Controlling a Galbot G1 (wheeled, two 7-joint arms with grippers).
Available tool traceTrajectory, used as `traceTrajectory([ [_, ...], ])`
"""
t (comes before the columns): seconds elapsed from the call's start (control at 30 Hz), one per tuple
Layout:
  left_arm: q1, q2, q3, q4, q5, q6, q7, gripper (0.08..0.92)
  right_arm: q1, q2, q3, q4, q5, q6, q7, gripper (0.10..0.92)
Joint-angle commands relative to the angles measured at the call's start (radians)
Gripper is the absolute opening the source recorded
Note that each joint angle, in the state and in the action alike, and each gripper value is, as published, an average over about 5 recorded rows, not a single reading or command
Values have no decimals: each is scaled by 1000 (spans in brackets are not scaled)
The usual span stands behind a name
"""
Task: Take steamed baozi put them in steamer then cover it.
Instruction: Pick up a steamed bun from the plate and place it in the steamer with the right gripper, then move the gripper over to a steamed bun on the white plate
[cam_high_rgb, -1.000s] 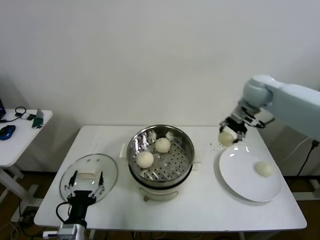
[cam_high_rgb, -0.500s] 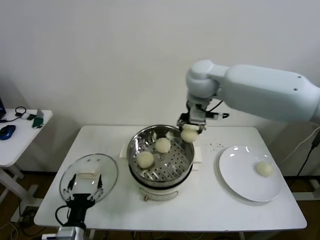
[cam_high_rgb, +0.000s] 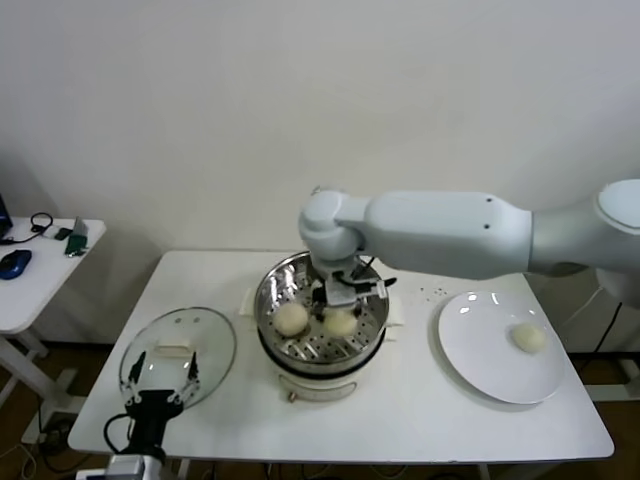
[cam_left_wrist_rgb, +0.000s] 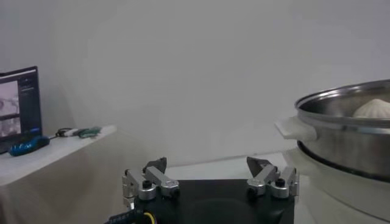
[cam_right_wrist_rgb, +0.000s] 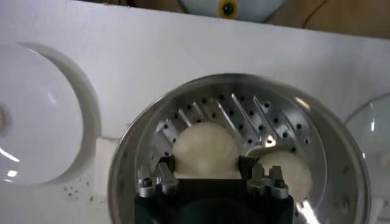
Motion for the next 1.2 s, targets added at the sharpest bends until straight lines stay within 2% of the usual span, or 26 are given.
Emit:
traceTrajectory([
  [0.03,1,2,1,6,-5,0,-2,823,-60,48,-11,4,-6,14,0,670],
  [0.4,-3,1,3,16,-1,1,-3,823,-74,41,5,13,-17,10,15,679],
  [0.67,-3,-1,3,16,0,0,-3,823,-62,16,14,25,-30,-5,4,812],
  [0.87,-3,0,4,14,2,2,-4,823,-51,-20,65,33,-69,23,1,822],
  [1.03,-7,1,9,15,8,3,-6,823,-4,-104,127,14,-67,15,44,823],
  [1.2,-9,2,16,19,11,2,-7,823,20,-235,190,-73,-31,-75,120,823],
])
